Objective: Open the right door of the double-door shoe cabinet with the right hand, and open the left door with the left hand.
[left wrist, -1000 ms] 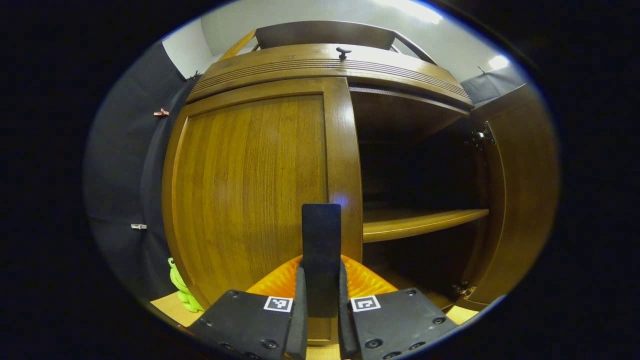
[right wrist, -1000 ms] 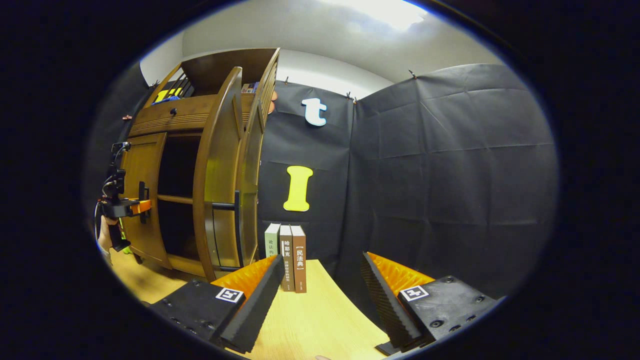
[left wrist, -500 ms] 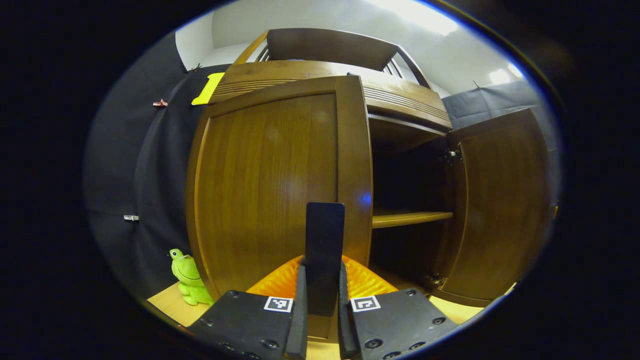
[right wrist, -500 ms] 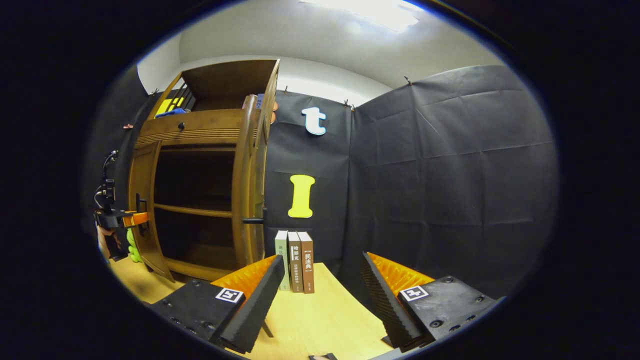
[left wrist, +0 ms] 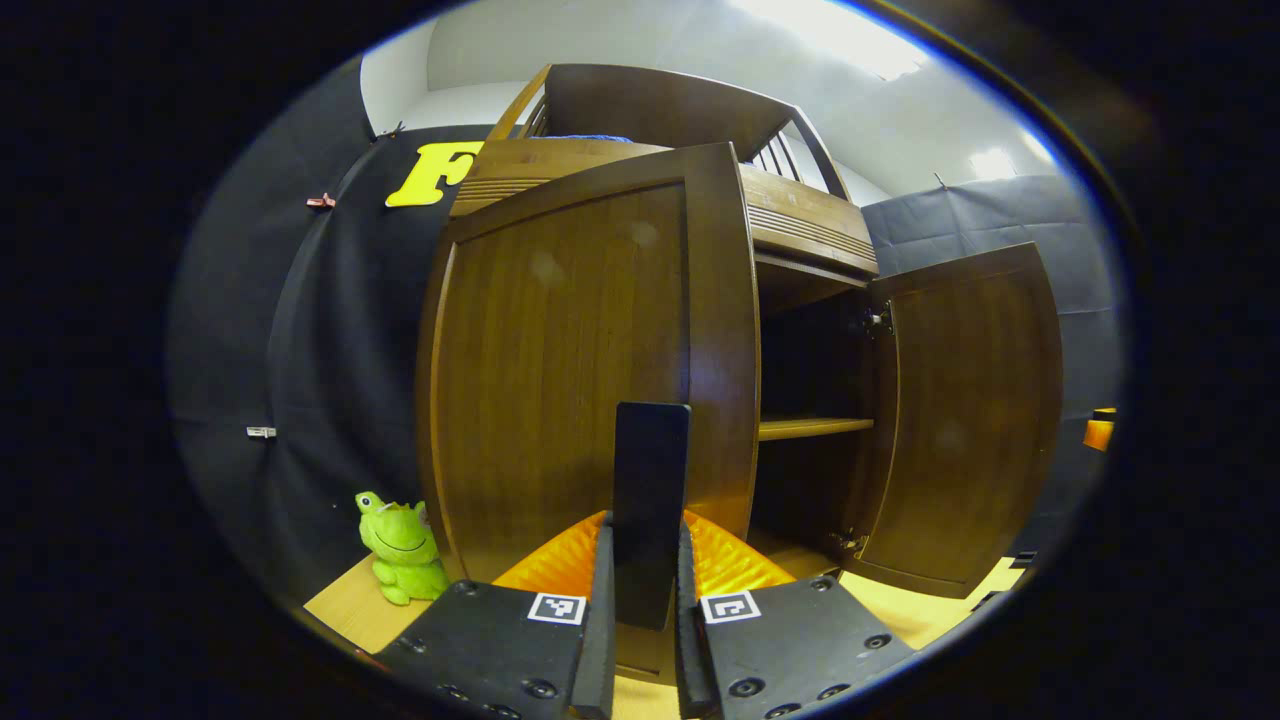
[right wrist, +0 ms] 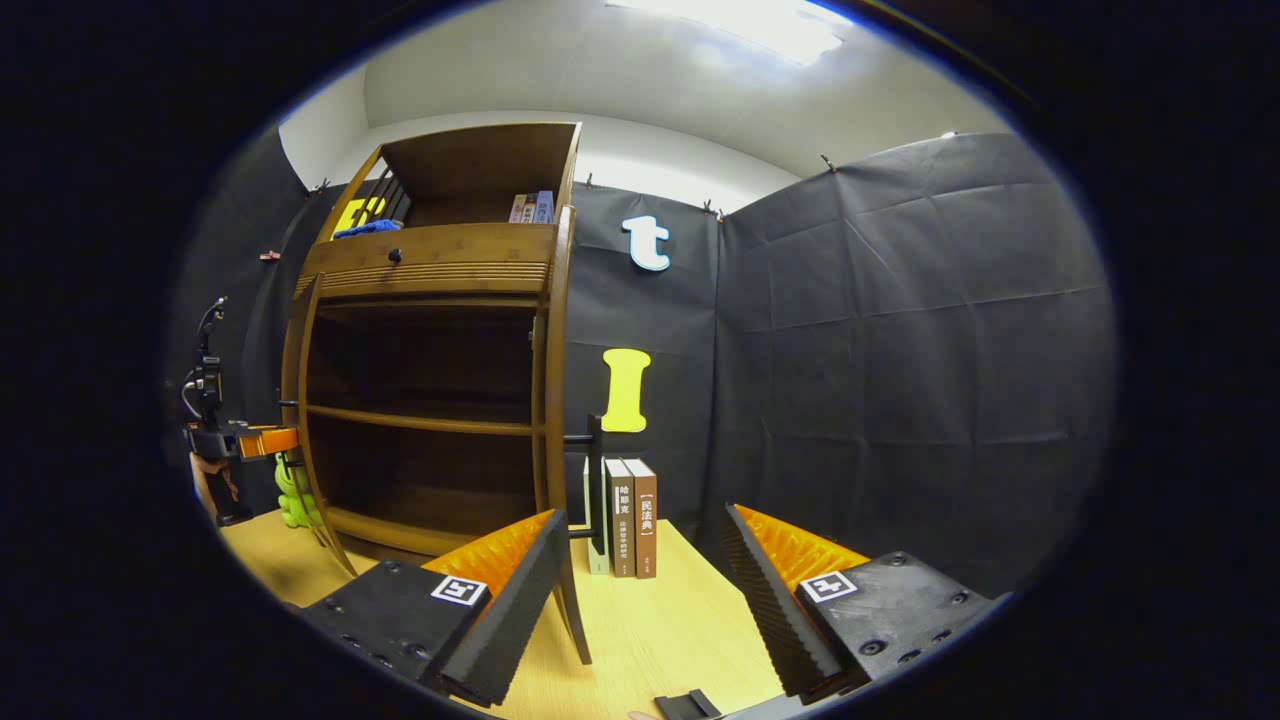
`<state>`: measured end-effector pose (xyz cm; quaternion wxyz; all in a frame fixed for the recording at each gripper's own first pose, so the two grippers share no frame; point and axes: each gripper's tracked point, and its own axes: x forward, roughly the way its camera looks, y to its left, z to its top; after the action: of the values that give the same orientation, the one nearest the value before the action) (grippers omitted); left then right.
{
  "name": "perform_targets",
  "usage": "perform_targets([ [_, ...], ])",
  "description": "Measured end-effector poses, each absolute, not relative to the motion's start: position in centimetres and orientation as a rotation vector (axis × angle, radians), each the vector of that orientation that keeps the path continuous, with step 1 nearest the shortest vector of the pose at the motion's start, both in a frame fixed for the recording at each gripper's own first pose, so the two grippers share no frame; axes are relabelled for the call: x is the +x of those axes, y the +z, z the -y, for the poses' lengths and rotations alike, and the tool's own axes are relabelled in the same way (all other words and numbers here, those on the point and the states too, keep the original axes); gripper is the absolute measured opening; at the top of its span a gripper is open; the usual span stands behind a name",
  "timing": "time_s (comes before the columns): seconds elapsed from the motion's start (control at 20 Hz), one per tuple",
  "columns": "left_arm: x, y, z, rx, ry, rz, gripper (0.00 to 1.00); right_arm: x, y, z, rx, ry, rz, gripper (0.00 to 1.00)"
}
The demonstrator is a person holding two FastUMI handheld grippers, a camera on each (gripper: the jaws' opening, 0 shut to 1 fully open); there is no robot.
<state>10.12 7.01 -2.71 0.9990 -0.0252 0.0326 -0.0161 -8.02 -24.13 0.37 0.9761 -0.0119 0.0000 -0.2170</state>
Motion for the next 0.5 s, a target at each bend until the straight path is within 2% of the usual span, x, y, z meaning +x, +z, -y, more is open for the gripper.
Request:
perform_targets([
  [0.5,5.9,-2.1,-10.1,-0.056,-0.017,-0.077,0.26,-6.0,0.6,19.6,-0.016,-0.355,0.001,0.98],
])
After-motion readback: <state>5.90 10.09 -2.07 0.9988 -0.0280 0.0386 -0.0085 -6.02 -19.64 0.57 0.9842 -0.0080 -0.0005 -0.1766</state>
